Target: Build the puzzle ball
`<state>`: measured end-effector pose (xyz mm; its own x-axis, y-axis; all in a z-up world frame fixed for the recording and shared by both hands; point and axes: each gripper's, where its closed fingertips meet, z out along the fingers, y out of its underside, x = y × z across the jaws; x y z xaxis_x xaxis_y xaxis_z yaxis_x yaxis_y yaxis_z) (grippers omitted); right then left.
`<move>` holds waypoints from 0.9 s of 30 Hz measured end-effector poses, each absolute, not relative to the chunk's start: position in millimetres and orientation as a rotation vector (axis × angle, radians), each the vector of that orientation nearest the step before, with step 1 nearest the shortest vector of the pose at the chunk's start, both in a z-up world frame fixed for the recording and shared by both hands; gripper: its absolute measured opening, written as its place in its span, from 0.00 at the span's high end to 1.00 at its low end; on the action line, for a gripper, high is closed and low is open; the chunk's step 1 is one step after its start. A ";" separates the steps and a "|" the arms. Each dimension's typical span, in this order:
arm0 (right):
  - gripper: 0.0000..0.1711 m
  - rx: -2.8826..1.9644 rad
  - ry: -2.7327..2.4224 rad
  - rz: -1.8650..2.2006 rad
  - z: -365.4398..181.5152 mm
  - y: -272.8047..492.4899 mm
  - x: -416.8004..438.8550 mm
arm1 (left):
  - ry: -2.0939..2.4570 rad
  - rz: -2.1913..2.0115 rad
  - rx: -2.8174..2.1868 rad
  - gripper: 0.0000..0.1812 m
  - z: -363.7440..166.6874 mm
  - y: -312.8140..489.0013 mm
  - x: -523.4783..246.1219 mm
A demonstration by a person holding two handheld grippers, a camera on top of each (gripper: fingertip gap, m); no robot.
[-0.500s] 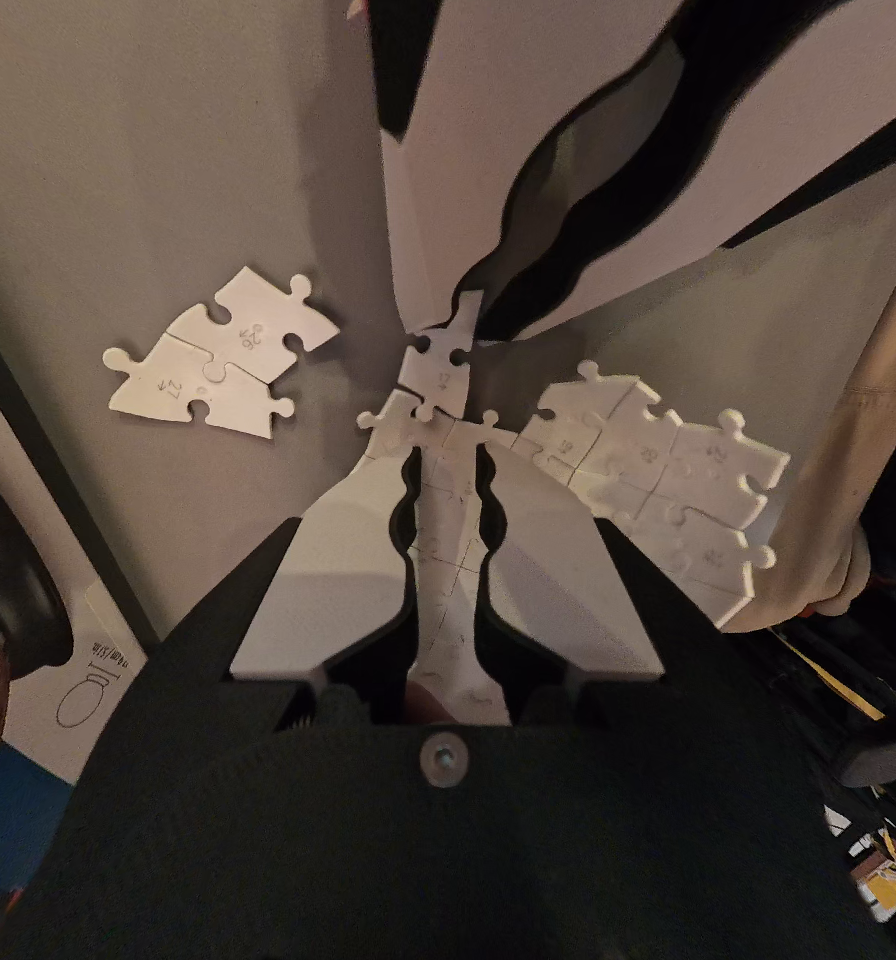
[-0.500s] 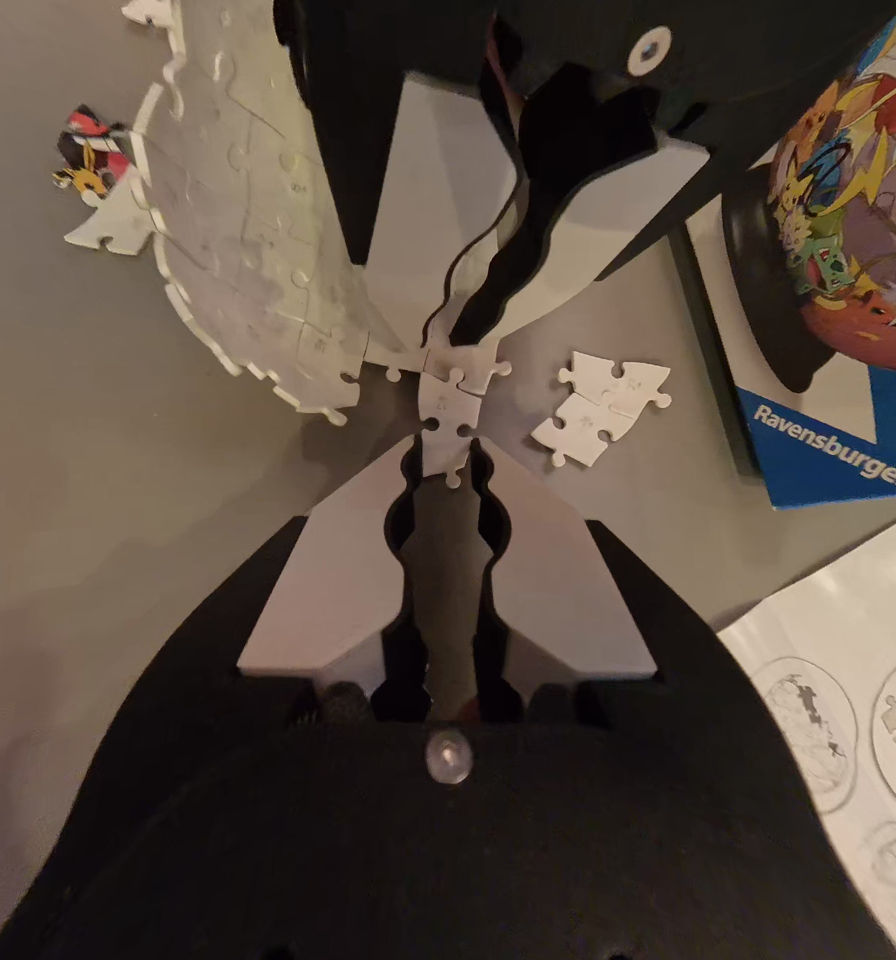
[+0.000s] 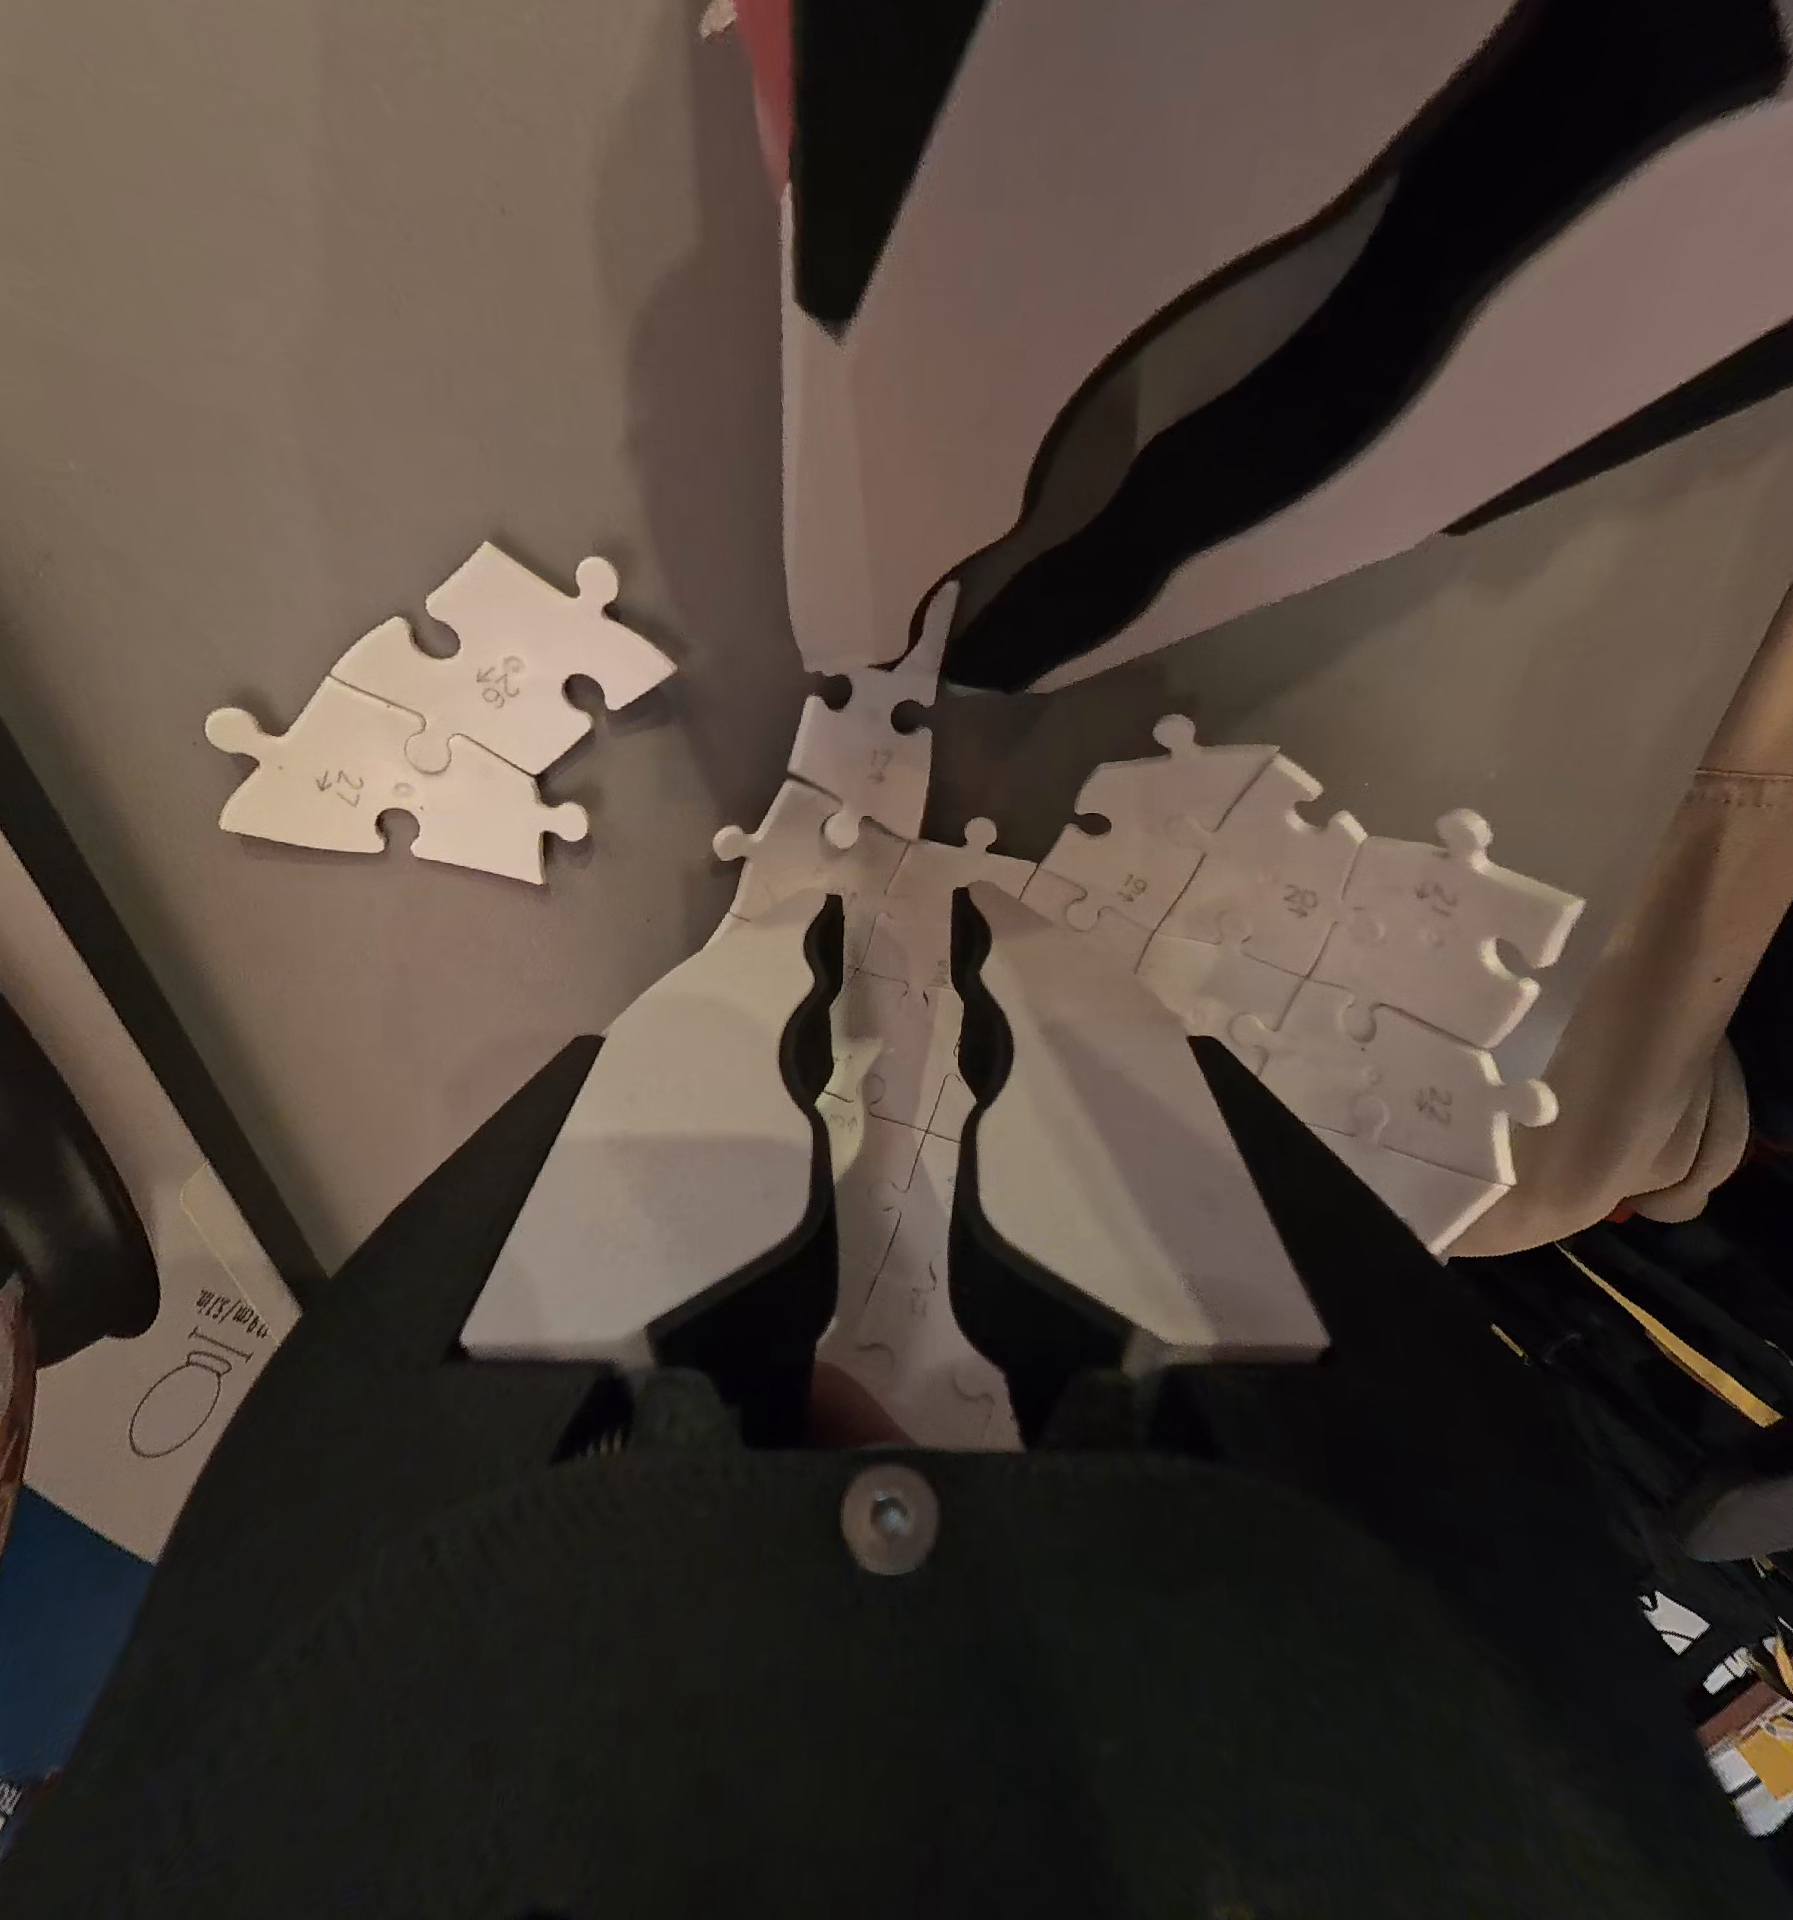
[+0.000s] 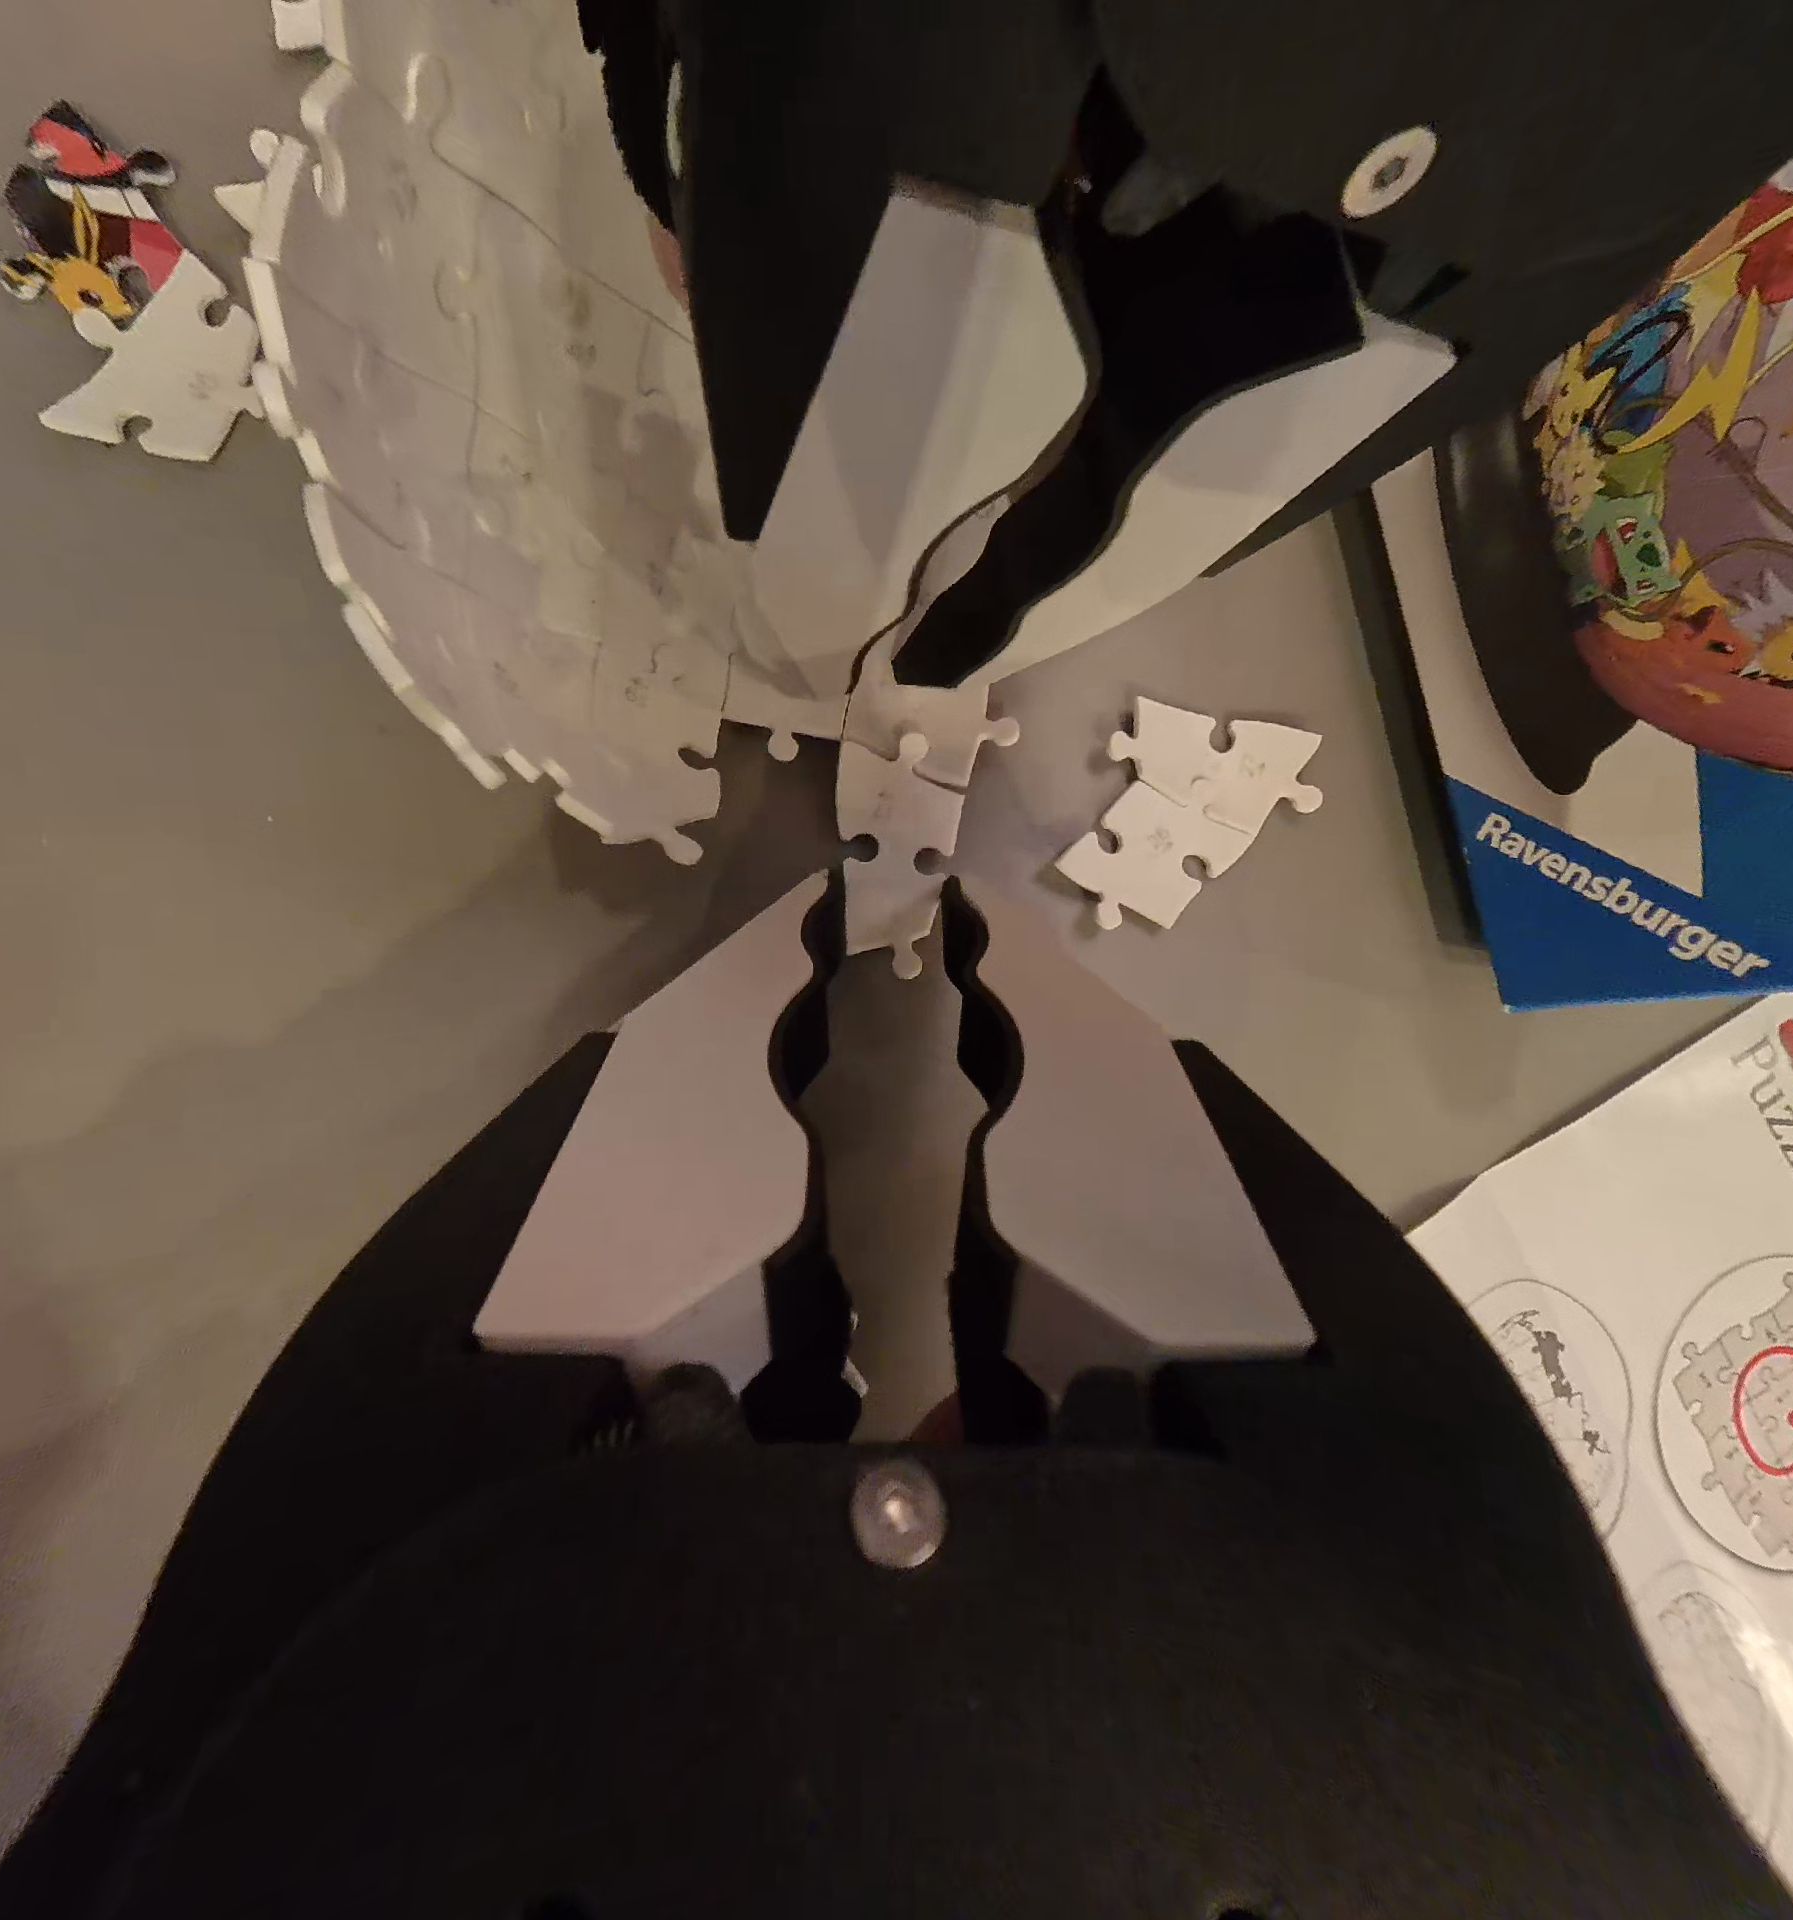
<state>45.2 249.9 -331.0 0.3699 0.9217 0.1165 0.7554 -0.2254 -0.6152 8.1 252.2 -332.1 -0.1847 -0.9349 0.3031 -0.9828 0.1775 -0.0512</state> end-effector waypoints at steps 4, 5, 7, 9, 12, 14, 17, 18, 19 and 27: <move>0.90 -2.045 -1.444 0.367 -331.3 249.4 44.7 | -2.245 0.342 1.858 0.90 -332.2 252.4 8.2; 0.90 -2.047 -1.448 0.369 -331.9 248.8 44.6 | -2.245 0.340 1.857 0.90 -332.3 252.4 8.2; 0.89 -2.043 -1.445 0.364 -331.5 249.5 44.3 | -2.244 0.341 1.856 0.90 -332.2 252.2 8.6; 0.87 -2.043 -1.440 0.357 -330.7 250.6 45.5 | -2.243 0.343 1.857 0.90 -332.2 252.0 9.0; 0.87 -2.001 -1.437 0.393 -324.0 249.0 43.3 | -2.241 0.343 1.854 0.90 -332.2 252.0 9.1; 0.89 -1.945 -1.442 0.424 -318.7 247.3 37.4 | -2.241 0.342 1.851 0.90 -332.2 251.7 9.5; 0.95 -1.922 -1.448 0.404 -323.1 250.2 31.6 | -2.241 0.340 1.845 0.90 -332.3 251.5 9.7; 0.96 -1.925 -1.452 0.401 -326.3 251.2 30.5 | -2.241 0.338 1.844 0.90 -332.2 251.4 9.7; 0.97 -1.929 -1.452 0.405 -328.6 252.0 28.9 | -2.241 0.336 1.842 0.89 -332.2 251.4 9.7; 1.00 -1.933 -1.427 0.418 -328.7 258.7 25.8 | -2.242 0.335 1.837 0.89 -332.2 251.3 9.8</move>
